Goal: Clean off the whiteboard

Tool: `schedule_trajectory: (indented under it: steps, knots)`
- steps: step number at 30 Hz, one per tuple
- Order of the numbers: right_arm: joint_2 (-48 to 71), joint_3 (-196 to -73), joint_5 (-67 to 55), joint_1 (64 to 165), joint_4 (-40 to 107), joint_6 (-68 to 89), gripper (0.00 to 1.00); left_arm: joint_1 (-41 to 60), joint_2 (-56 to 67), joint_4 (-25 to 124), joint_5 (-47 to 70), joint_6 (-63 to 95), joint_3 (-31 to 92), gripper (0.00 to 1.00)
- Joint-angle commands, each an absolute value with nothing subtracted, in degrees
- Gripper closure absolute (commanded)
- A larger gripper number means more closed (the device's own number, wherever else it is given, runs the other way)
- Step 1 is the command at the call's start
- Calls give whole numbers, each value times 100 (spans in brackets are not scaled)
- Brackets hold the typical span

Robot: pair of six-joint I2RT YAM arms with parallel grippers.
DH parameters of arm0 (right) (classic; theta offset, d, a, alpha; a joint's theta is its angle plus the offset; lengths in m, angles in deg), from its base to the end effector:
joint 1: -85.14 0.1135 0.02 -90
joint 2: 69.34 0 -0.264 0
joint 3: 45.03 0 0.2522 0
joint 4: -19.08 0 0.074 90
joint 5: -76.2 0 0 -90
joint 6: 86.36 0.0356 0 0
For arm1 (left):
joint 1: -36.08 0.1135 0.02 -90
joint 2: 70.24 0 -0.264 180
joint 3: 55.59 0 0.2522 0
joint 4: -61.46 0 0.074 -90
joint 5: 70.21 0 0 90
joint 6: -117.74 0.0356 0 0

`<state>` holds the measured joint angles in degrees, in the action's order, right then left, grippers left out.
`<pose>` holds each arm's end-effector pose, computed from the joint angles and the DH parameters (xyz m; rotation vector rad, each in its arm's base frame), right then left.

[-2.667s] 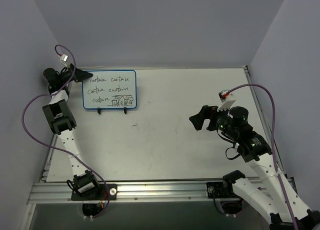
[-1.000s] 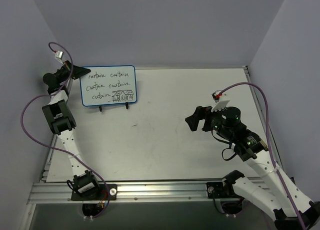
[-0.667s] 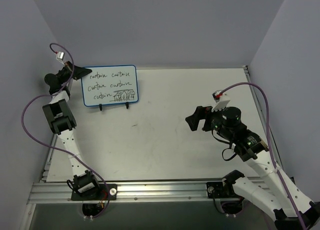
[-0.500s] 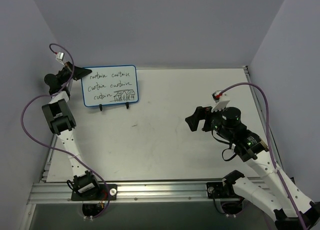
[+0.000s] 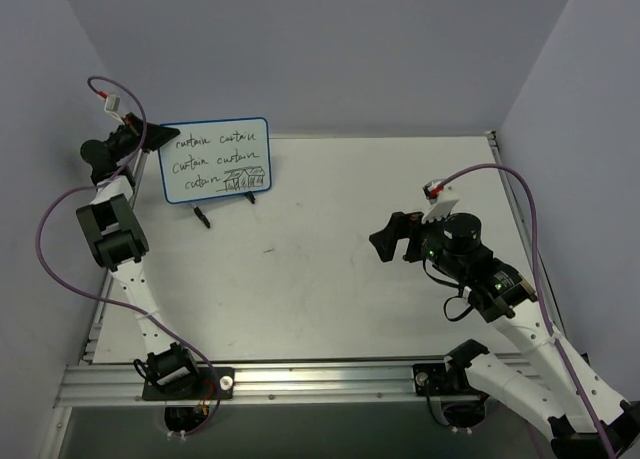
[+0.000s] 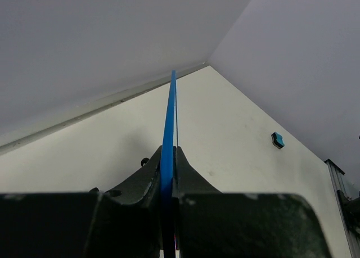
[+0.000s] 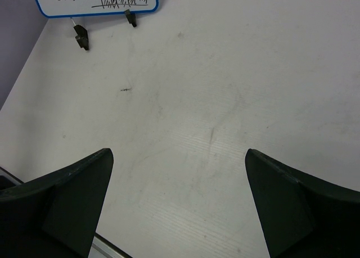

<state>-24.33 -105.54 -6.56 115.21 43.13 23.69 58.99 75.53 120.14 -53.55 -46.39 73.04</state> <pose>0.1574 0.0963 0.3514 -0.2514 1.7604 0.7492 0.5128 0.1797 0.2435 0.2697 1.4796 -1.2696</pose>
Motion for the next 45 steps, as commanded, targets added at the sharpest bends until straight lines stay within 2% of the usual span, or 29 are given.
schedule_trajectory:
  steps: [1, 16, 22, 24, 25, 26, 30, 34, 36, 41, 42, 45]
  knots:
    - [-2408, -10766, -782, 11590, 4172, 2333, 0, 5937, 7021, 13814, -4973, -4205, 7358, 98]
    - [-2382, -10573, -931, 11608, 4084, 2324, 0, 5472, 6099, 13823, -4622, -4784, 7454, 98]
    - [-2338, -10485, -1686, 11608, 4049, 2473, 0, 5085, 4758, 13666, -3980, -4497, 6577, 98]
    - [-2277, -10529, -2161, 11599, 4093, 2596, 0, 4918, 4272, 12789, -3901, -3971, 6129, 98]
    - [-2241, -10598, -2319, 11599, 4119, 2709, 0, 4822, 4018, 12420, -3805, -3193, 5622, 98]
    - [-2232, -10651, -2469, 11599, 4215, 2772, 0, 4577, 3528, 11442, -3665, -2855, 5400, 98]
    - [-2232, -11003, -3722, 11582, 4619, 3114, 0, 3899, 2725, 9571, -3409, -1886, 4977, 98]
    - [-1865, -11451, -4682, 11450, 5287, 3370, 0, 3073, 1557, 8175, -2225, -843, 3880, 98]
    - [-1784, -11644, -4816, 11275, 5569, 3414, 0, 2583, 801, 7207, -1056, -550, 3150, 98]
    - [-2100, -11680, -4405, 10634, 5535, 3273, 0, 1878, -369, 6976, 141, -1110, 1331, 98]
    - [-2118, -11715, -4299, 10485, 5552, 3195, 0, 1702, -553, 6976, 612, -1059, 745, 98]
    - [-1899, -11812, -3789, 9931, 5622, 3062, 0, 981, -1353, 6450, 1756, -760, 4, 98]
